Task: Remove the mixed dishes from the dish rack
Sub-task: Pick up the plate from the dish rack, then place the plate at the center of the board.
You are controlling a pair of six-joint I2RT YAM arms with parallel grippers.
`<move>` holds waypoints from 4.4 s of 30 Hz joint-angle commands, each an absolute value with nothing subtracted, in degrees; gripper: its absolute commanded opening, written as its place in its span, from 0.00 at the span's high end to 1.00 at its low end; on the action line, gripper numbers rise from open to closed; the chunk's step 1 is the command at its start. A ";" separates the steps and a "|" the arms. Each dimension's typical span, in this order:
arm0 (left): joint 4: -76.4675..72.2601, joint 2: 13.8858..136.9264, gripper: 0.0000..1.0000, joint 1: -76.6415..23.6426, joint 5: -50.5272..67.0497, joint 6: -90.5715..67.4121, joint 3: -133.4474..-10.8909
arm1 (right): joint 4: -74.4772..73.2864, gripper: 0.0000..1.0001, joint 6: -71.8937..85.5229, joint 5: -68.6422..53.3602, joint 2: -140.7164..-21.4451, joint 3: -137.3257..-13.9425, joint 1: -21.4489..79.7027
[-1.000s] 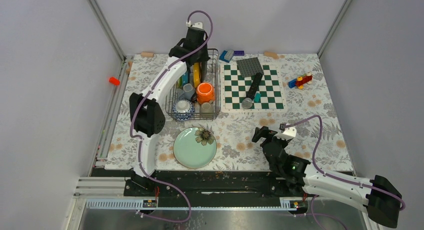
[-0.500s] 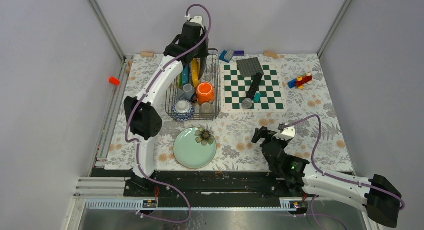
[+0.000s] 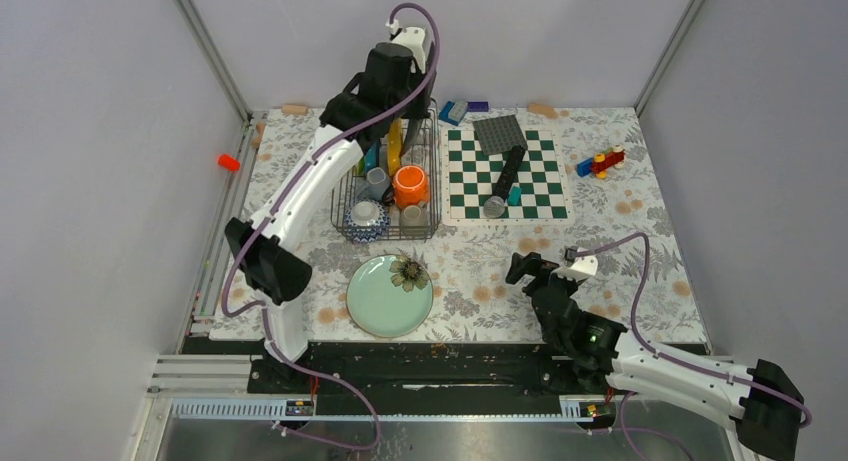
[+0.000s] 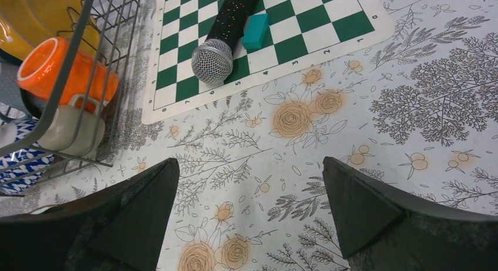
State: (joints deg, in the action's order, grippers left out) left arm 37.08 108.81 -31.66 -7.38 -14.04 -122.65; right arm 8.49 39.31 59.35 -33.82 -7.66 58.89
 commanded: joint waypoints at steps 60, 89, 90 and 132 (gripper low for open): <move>75.89 89.09 1.00 -81.04 -59.12 -56.29 -79.49 | 6.10 0.00 42.71 61.28 -24.76 -6.43 59.24; 84.54 109.85 1.00 -80.66 -64.53 -65.74 -79.54 | 5.36 0.01 42.70 63.59 -26.36 -6.76 59.24; 84.53 110.44 1.00 -80.60 -64.45 -65.78 -79.53 | 5.36 0.01 42.71 63.68 -26.43 -6.77 59.28; 59.47 110.01 0.55 -80.60 -45.63 -48.40 -72.28 | 5.38 0.01 42.80 65.34 -26.89 -6.50 59.24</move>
State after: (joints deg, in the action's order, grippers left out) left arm 63.77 114.69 -80.68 -50.02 -52.25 -73.56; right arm 5.08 42.04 61.06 -26.89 -6.76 58.89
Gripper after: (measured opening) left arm 0.451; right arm 0.990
